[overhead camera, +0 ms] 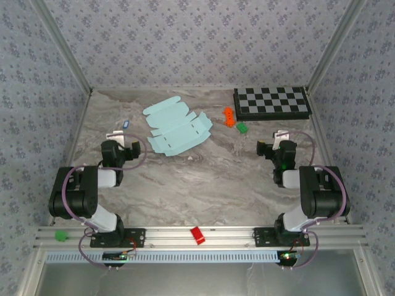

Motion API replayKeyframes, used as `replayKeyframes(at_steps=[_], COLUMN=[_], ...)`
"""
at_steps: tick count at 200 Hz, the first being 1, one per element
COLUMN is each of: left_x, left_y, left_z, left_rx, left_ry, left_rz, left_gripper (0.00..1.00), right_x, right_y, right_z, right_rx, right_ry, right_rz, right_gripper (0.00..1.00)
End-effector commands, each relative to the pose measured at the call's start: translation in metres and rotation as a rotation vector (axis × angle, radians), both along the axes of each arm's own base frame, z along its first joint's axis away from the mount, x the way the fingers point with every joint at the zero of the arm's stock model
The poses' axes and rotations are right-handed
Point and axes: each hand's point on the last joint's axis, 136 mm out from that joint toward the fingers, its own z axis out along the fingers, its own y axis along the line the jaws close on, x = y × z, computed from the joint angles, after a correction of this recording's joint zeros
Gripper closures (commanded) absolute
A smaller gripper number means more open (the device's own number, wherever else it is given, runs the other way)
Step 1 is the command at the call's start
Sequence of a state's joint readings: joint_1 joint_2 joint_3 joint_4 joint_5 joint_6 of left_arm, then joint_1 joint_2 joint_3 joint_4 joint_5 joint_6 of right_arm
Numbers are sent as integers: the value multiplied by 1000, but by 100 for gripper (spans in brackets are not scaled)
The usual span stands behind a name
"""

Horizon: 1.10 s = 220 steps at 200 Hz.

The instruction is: Fold the paper box

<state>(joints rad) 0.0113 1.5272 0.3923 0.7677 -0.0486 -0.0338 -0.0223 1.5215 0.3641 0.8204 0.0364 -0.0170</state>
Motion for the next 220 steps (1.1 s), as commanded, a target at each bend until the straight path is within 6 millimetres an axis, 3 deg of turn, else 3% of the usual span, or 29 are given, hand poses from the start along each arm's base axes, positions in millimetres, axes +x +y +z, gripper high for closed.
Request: replayKeyframes(at_steps=[1, 23, 59, 91, 114, 164, 174, 209, 220], left_x=[11, 12, 8, 16, 32, 85, 97, 139, 148], left_y=[0, 7, 22, -3, -37, -117, -130, -157, -163], left_z=[15, 21, 55, 81, 87, 78, 69, 37, 27], left_rx=[5, 3, -23, -150, -222, -248, -266, -350, -361], left_ry=[-56, -49, 48, 90, 161, 308, 339, 430, 458], left_rz=[-9, 34, 153, 71, -34, -203, -231, -283, -291], left_gripper=[0, 0, 0, 0, 4, 37, 47, 88, 94], right_x=[8, 7, 1, -7, -11, -16, -18, -28, -31], right_y=[-2, -4, -19, -9, 14, 100, 117, 176, 191], right_z=[8, 14, 39, 54, 60, 66, 67, 60, 58], right_rx=[-4, -7, 14, 131, 229, 271, 271, 331, 333], right_ry=[-29, -40, 7, 162, 249, 319, 327, 387, 402], right_rz=[3, -11, -106, -126, -99, 103, 140, 292, 322], right_gripper=[1, 1, 1, 1, 1, 0, 0, 19, 26])
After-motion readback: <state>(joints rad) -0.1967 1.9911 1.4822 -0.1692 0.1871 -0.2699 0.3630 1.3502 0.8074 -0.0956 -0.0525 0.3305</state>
